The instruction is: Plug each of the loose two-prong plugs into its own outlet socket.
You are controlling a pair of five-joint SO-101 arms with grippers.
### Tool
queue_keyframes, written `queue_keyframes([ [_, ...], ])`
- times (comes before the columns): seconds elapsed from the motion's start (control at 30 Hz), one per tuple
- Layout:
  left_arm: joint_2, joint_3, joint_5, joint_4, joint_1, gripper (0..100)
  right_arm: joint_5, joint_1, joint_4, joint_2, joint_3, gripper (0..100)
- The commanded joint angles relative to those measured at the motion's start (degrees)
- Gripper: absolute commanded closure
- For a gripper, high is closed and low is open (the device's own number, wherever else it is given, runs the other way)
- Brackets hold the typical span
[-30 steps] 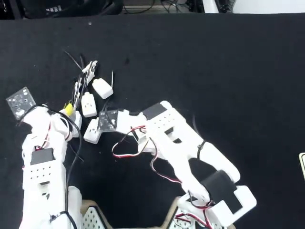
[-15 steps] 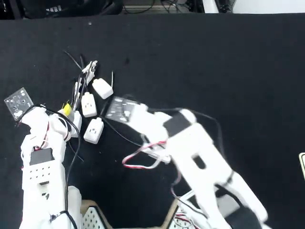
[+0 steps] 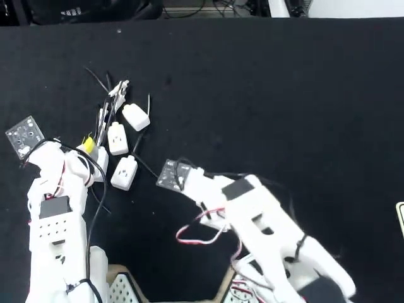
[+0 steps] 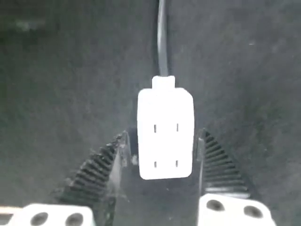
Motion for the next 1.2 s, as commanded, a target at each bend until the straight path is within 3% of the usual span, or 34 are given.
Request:
queue_keyframes([
  [0.0, -1.2, -0.4, 0.4, -1.1, -0.2, 79, 6.3, 3.4, -0.4, 6.6, -5.1, 78.2],
  [0.07, -1.3, -0.4, 0.4, -1.1, -0.2, 79, 9.8, 4.0, 1.9, 9.7, -7.1, 85.3],
  [0.13, -1.3, -0.4, 0.4, -1.1, -0.5, 79, 11.1, 3.9, 3.6, 9.8, -8.7, 98.5],
  [0.3, -1.3, -0.9, 0.4, -0.8, -0.7, 79, 12.0, 3.9, 9.6, 2.5, -12.0, 98.5],
  [0.53, -1.4, -3.6, 0.7, 1.0, -6.5, 79, 22.1, -1.3, 22.1, -16.2, -14.8, 98.8],
  [0.67, -1.3, -8.0, 0.8, 7.9, -9.3, 79, 25.8, -6.7, 19.3, -18.8, -9.3, 98.8],
  [0.8, -1.3, -10.6, 0.8, 12.5, -9.4, 79, 27.8, -8.6, 8.2, -15.3, -3.5, 98.8],
  [0.97, -1.3, -10.6, 0.8, 12.6, -9.2, 79, 21.8, -8.5, -4.4, -7.1, -2.0, 98.7],
  [1.17, -1.3, -10.3, 0.8, 12.6, -9.0, 79, 20.0, -7.9, -6.2, 7.5, -8.7, 98.2],
])
